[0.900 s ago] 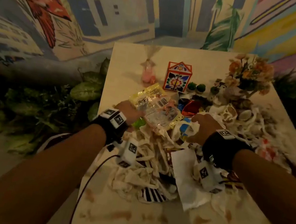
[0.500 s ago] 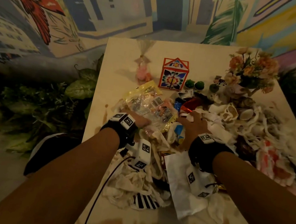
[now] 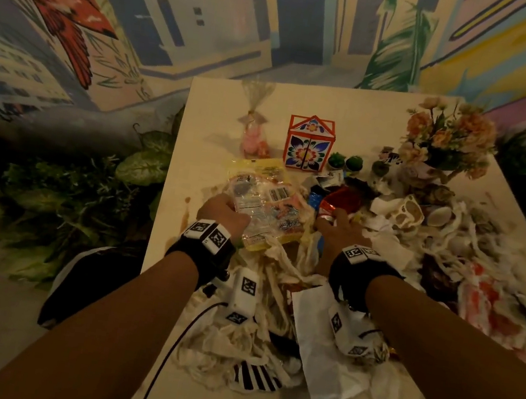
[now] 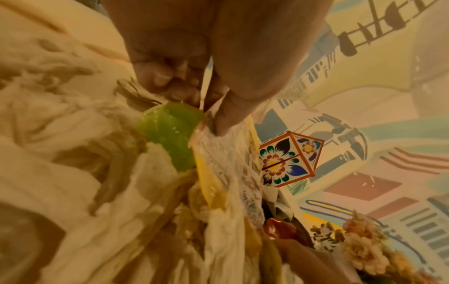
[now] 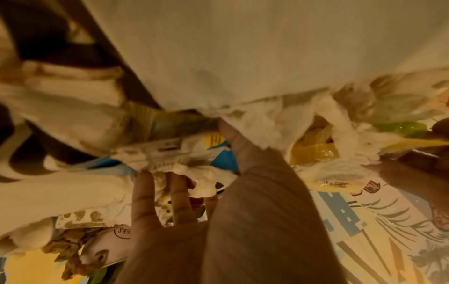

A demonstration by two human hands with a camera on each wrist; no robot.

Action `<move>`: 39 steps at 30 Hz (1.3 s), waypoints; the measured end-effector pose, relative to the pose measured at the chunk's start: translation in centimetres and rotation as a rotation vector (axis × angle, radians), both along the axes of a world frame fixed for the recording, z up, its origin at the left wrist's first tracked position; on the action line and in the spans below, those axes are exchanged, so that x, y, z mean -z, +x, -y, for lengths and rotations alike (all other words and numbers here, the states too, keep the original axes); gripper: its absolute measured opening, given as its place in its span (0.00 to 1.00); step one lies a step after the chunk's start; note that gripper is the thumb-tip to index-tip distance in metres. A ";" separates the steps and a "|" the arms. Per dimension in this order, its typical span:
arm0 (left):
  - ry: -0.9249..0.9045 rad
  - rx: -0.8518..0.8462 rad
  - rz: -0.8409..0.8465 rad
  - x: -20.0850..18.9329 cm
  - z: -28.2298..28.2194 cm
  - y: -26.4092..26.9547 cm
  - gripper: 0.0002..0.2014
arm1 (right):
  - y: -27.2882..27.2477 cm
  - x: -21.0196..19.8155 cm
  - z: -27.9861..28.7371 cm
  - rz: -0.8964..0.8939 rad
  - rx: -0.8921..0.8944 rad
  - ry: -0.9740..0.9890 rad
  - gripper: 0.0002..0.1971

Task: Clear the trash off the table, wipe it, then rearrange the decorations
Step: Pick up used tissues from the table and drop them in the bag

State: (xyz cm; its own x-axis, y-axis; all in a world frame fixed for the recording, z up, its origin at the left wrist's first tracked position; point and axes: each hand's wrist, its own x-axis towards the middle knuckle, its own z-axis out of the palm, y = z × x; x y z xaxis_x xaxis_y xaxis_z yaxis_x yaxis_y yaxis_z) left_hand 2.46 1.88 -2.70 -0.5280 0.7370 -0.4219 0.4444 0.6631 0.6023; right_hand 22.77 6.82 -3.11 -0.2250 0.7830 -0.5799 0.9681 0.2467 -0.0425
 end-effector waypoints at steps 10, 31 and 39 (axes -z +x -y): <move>0.090 -0.091 0.253 -1.8 -0.1 -0.2 0.04 | -0.5 -2.3 -0.3 -0.103 0.000 0.105 0.36; 0.494 0.032 -0.009 -9.8 -1.7 -4.0 0.09 | 2.5 -14.7 -3.9 -0.479 0.096 0.459 0.11; 0.406 -0.145 -0.005 -10.2 3.6 -15.7 0.07 | -3.1 -17.7 -2.6 -0.681 0.024 0.556 0.07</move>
State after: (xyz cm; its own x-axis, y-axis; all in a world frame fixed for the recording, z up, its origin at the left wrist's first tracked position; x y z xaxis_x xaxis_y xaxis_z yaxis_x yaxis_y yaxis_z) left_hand -13.28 -1.73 7.49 -0.6399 0.7604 -0.1105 0.3673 0.4290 0.8253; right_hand 19.68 9.44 14.62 -0.3634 0.9209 0.1411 0.7810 0.3837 -0.4927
